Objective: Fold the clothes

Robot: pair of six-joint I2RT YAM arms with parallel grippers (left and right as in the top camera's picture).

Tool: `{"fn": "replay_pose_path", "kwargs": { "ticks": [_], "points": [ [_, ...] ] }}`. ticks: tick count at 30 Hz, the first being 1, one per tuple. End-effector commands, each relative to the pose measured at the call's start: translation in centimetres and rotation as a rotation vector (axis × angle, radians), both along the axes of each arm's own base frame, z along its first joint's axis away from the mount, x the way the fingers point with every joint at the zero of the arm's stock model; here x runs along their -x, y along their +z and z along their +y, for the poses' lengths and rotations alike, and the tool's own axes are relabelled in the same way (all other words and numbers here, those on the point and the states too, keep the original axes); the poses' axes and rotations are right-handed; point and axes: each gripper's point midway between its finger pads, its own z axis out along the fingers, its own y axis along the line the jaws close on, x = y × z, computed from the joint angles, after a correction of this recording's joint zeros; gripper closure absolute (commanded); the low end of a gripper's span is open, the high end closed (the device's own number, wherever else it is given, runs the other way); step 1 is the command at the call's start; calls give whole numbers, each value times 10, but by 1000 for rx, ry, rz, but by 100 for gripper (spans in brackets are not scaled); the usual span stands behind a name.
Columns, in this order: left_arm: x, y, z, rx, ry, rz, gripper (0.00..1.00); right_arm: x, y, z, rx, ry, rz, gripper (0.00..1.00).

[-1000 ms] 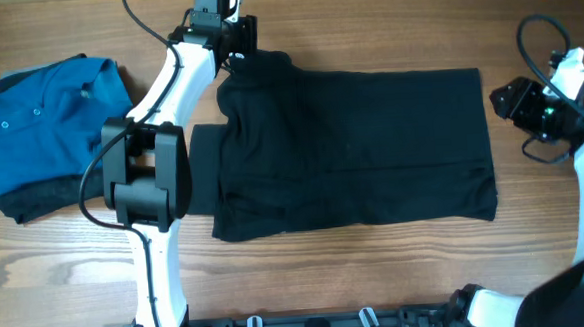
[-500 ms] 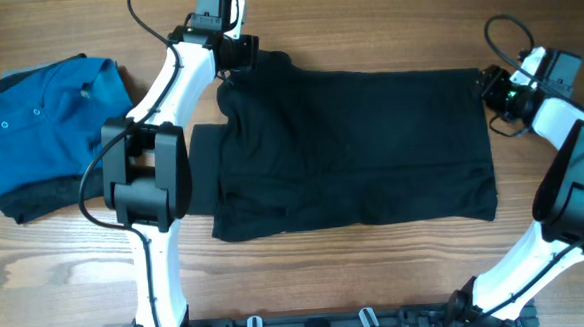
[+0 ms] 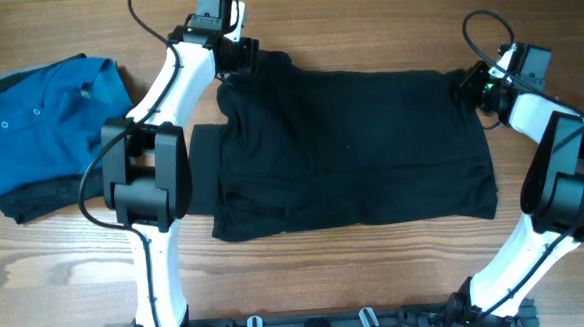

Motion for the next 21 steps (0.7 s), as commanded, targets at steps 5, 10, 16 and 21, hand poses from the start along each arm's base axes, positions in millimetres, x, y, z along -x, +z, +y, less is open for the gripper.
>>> {"fn": "replay_pose_path", "kwargs": {
  "ticks": [5, 10, 16, 21],
  "points": [
    [-8, 18, 6, 47, 9, -34, 30, -4, 60, -22, -18, -33, -110, 96],
    [-6, -15, -14, 168, -57, 30, 36, 7, 93, 1, -105, 48, -137, 96],
    [-26, -43, -24, 238, -43, -14, 38, 35, 68, 12, -86, 129, -6, 95],
    [-30, -60, -25, 248, -28, -12, 81, 38, 65, 14, -79, 146, 8, 96]
  ]
}}
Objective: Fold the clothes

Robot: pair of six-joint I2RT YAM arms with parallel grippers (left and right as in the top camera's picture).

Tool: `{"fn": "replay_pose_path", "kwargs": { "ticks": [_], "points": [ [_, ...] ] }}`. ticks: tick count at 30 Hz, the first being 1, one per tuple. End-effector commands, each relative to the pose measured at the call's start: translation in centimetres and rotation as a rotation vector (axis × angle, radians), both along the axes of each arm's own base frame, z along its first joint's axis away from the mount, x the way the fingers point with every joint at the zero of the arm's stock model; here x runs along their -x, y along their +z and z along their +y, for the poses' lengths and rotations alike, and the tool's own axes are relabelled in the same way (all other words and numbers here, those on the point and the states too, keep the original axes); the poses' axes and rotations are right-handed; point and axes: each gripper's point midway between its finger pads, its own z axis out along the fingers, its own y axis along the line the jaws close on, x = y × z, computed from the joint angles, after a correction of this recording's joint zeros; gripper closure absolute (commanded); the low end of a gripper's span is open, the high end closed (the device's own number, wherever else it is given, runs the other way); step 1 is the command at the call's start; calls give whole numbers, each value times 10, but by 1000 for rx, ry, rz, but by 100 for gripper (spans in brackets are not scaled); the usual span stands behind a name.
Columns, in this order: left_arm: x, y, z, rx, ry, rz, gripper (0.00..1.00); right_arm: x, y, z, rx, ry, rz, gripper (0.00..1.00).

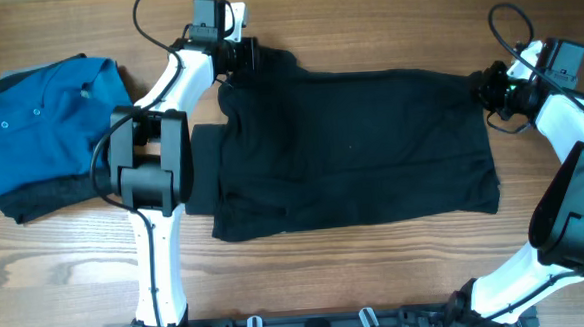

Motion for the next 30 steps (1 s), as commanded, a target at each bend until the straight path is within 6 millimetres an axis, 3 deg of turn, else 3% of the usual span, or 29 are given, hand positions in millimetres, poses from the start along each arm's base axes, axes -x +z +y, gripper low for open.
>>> {"fn": "replay_pose_path", "kwargs": {
  "ticks": [1, 3, 5, 8, 9, 14, 18, 20, 24, 27, 30],
  "points": [
    [-1, -16, 0, 33, 30, 35, 95, -1, 9, 4, 34, 70, -37, 96],
    [-6, 5, 5, 40, 38, 4, 96, 0, 14, 3, 72, 104, -57, 96],
    [-5, 44, 7, 55, 37, -35, 96, 0, 23, 1, 106, 114, -78, 96],
    [17, 89, 0, 81, 6, -13, 96, 6, 34, -9, 186, 89, -65, 96],
    [25, 94, 0, 77, 5, 9, 96, 7, 36, -13, 208, 74, -59, 96],
    [77, 74, 2, 32, -1, 238, 96, 9, 32, -31, 295, 17, -26, 95],
    [126, 58, 11, -12, 1, 450, 96, 13, 29, -35, 418, 135, -28, 95],
    [150, 54, 16, -36, -1, 551, 96, 21, 22, -39, 438, 129, 20, 95],
    [197, 54, 29, -108, -33, 731, 96, 51, 6, -69, 518, -5, 209, 95],
    [223, 57, 39, -155, -25, 841, 96, 64, 0, -68, 503, 10, 262, 92],
    [237, 60, 42, -167, -25, 902, 96, 76, -5, -65, 481, 21, 314, 91]
  ]
}}
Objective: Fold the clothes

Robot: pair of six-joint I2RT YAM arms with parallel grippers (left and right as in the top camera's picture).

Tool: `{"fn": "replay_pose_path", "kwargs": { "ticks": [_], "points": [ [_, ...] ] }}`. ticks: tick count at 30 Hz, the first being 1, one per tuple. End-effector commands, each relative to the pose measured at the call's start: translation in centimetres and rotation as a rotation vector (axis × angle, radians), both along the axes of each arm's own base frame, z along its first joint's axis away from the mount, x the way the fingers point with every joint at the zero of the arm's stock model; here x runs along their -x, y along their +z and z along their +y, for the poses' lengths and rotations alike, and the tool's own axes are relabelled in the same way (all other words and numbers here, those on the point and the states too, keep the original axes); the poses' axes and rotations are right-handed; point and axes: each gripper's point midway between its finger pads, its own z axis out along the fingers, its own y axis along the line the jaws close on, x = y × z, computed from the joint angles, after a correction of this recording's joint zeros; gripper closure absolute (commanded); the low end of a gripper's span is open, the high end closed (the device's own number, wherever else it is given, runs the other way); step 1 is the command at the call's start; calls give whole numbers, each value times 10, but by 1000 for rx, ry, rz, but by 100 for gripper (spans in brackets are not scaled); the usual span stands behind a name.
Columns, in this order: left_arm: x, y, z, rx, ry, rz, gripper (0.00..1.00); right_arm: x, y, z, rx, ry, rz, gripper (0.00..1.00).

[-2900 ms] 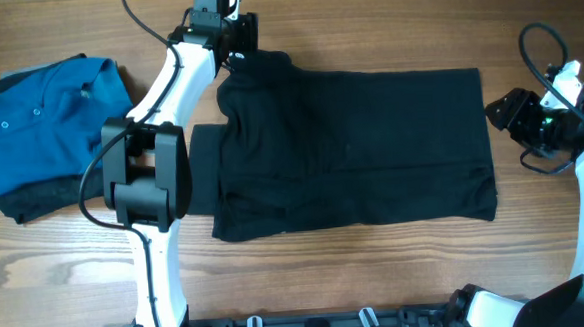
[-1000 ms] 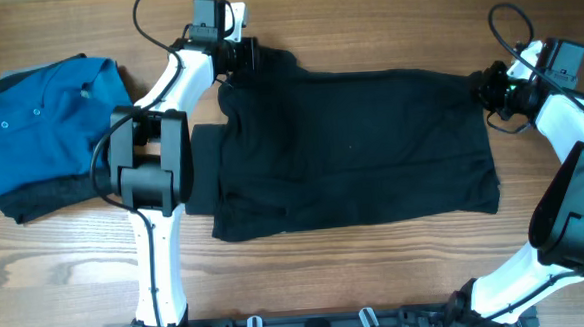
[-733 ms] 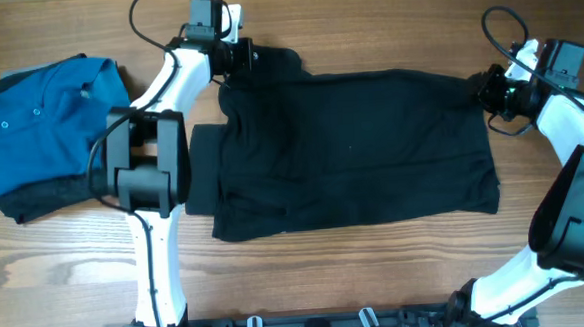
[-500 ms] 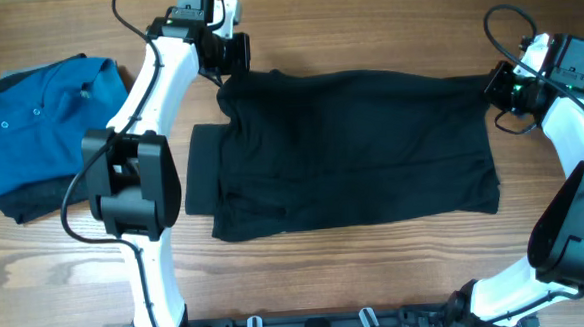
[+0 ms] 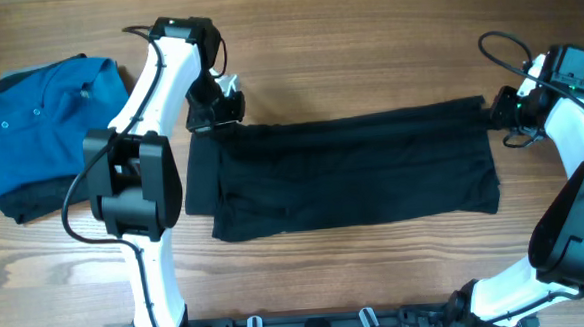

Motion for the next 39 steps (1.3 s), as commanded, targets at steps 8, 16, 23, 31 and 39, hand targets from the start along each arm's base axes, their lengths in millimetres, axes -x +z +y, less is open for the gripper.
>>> {"fn": "replay_pose_path", "kwargs": {
  "ticks": [8, 16, 23, 31, 39],
  "points": [
    [42, 1, 10, -42, -23, 165, 96, 43, -3, -4, 19, -43, 175, 86],
    [48, -8, 13, -28, -2, 195, 34, 59, -7, 3, -10, -41, 244, 42],
    [8, 28, 6, 24, 5, -27, 65, 18, 40, 23, -222, 41, -25, 44],
    [27, -28, -27, -38, 49, 1, 96, 48, 2, 30, -277, 25, 137, 11],
    [33, -100, 20, -268, 254, -49, 90, 59, -54, 66, -488, 174, 231, 10]
  ]
}}
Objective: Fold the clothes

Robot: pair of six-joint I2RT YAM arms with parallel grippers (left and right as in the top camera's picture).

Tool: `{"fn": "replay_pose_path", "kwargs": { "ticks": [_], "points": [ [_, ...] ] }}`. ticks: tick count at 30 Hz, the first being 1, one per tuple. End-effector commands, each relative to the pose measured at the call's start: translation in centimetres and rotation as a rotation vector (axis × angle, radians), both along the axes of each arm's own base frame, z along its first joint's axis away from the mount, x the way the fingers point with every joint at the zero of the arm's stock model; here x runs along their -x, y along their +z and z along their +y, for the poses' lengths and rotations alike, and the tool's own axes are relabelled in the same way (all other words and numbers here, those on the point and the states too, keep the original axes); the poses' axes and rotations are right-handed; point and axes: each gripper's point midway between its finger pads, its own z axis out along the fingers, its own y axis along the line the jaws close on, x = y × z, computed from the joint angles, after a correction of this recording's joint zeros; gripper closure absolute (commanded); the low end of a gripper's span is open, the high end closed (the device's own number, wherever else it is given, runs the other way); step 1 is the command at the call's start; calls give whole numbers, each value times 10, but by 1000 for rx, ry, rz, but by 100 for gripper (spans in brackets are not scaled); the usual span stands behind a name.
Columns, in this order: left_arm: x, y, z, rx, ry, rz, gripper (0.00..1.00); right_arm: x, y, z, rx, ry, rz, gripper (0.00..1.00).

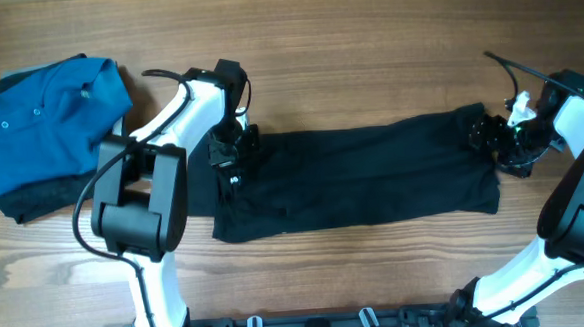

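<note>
A black garment lies across the middle of the wooden table as a wide, low band, its far edge drawn toward the front over the rest. My left gripper sits at the band's upper left corner, shut on the cloth. My right gripper is at the upper right corner, also shut on the black fabric. A flat dark flap sticks out at the left, under the left arm. Only the overhead view shows this, and the fingertips are hard to make out against the black cloth.
A folded blue shirt rests on a darker garment at the far left of the table. A dark rail with clips runs along the front edge, where both arm bases stand.
Both grippers have come closer to the front with the garment's far edge. The folded edge now lies lower over the cloth, and the black band looks a little narrower and flatter.
At first the black garment lay spread out, with both grippers at its far corners. Then the right gripper stood further out to the right, stretching the edge. Later the far edge was held halfway down over the cloth, and now it sits nearer the front hem.
</note>
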Motion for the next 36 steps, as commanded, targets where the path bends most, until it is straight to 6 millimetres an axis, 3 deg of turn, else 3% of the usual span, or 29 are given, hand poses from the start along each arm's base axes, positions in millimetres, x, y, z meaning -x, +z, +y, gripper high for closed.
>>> {"fn": "replay_pose_path", "kwargs": {
  "ticks": [1, 2, 3, 5, 6, 8, 9, 11, 12, 14, 16, 17, 20, 22, 24, 26, 27, 28, 29, 30, 32, 35, 36],
  "points": [
    [-9, -32, 41, -153, 106, -34, 88, -2, -13, 33, -177, 105, -46, 10],
    [-22, -34, 48, -145, 134, -72, 86, -1, -19, 41, -191, 121, -27, 18],
    [-32, -34, 53, -136, 157, -104, 83, -1, -19, 48, -197, 138, -23, 36],
    [-41, -35, 59, -128, 180, -132, 81, -2, -19, 51, -197, 145, -20, 89],
    [-44, -35, 62, -126, 190, -139, 81, -1, -16, 45, -191, 134, -14, 96],
    [-53, -25, 56, -56, 175, -156, 78, -6, -3, 29, -183, 96, -32, 96],
    [-64, -11, 46, 15, 161, -182, 71, -11, 12, 16, -168, 67, -59, 96],
    [-87, 34, 28, 134, 125, -263, 59, -24, 49, -9, -120, 15, -137, 96],
    [-105, 75, 18, 196, 76, -361, 50, -31, 73, -19, -79, 0, -203, 96],
    [-123, 125, 14, 231, 56, -505, 21, -36, 105, -21, -29, 8, -285, 96],
    [-129, 149, 13, 244, 51, -582, 17, -35, 122, -4, -21, 45, -307, 96],
    [-129, 149, 13, 245, 51, -583, 18, -34, 124, 6, -31, 69, -296, 96],
    [-126, 147, 14, 243, 52, -569, 20, -26, 121, 68, -84, 229, -218, 96],
    [-123, 145, 14, 240, 53, -555, 16, -19, 114, 128, -54, 423, -161, 96],
    [-117, 143, 16, 231, 55, -528, 10, -14, 109, 164, -43, 535, -140, 95],
    [-111, 139, 19, 210, 59, -501, 7, -10, 101, 192, 0, 576, -101, 71],
    [-108, 136, 22, 191, 61, -487, 7, -7, 99, 207, -3, 623, -102, 71],
    [-106, 134, 25, 170, 63, -475, 7, -3, 98, 217, -1, 664, -103, 62],
    [-102, 133, 28, 157, 65, -461, 6, -2, 98, 220, 20, 679, -102, 57],
    [-99, 131, 30, 141, 66, -447, 5, -3, 97, 219, 26, 677, -104, 45],
    [-91, 124, 40, 82, 69, -413, 5, -7, 97, 214, 28, 654, -111, 45],
    [-67, 95, 45, 57, 70, -313, 0, -17, 96, 184, 51, 512, -92, 46],
    [-53, 71, 46, 55, 70, -271, 0, -20, 96, 174, 57, 477, -89, 46]
  ]
}}
